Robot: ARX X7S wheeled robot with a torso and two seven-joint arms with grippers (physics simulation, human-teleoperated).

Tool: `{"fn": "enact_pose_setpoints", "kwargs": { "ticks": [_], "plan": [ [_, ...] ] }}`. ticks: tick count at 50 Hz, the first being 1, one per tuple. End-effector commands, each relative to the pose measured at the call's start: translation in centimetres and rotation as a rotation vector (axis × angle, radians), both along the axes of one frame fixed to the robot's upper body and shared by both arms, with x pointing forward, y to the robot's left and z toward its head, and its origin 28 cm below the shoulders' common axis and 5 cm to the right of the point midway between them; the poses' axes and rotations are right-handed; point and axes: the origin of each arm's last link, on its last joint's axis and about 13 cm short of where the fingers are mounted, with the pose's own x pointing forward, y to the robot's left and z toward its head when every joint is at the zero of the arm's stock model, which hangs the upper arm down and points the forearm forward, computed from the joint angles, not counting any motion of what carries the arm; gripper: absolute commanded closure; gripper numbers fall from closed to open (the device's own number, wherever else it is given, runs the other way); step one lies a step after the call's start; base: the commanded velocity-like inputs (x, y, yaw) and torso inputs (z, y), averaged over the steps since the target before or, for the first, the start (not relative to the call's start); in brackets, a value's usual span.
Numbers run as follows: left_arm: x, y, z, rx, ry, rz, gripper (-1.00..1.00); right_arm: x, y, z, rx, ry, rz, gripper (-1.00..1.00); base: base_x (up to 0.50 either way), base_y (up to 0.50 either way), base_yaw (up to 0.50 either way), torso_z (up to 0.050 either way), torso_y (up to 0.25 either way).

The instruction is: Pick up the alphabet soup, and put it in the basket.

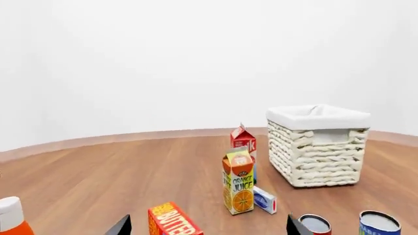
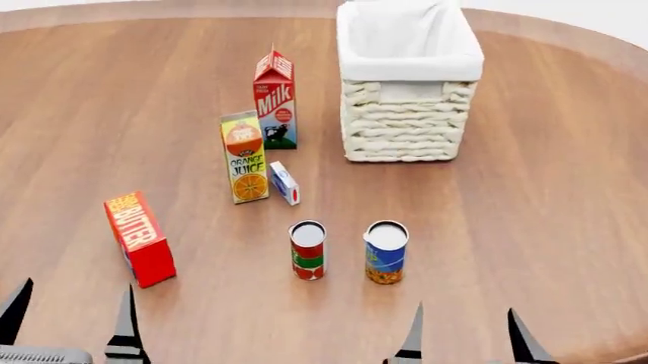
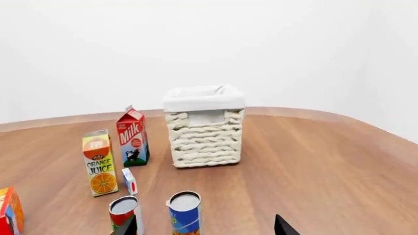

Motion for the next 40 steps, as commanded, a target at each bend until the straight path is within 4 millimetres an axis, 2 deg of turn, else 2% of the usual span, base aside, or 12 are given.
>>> {"fn": "enact_pose_setpoints", "kwargs": {
  "ticks": [1, 12, 21, 40],
  "plan": [
    [-0.2, 0.6, 0.6, 0.022, -0.046, 0.031, -1.00, -0.4, 0.2, 0.5, 0.000, -0.015, 0.008, -1.00, 0.50, 0.00, 0.00, 0.000, 0.000],
    [-1.3, 0.4, 1.0, 0.023, -0.046, -0.008, -1.00, -0.9, 0.2, 0.6, 0.010, -0.026, 0.012, -1.00, 0.50, 0.00, 0.00, 0.000, 0.000],
    [-0.8, 0.9, 1.2, 0.056, -0.067, 0.057, -1.00, -1.0, 0.1, 0.7, 0.008, -0.033, 0.011, -1.00, 0.50, 0.00, 0.00, 0.000, 0.000],
    [-0.6, 1.1, 1.3, 0.064, -0.072, 0.075, -1.00, -1.1, 0.1, 1.0, 0.011, -0.042, 0.014, -1.00, 0.50, 0.00, 0.00, 0.000, 0.000]
  ]
}}
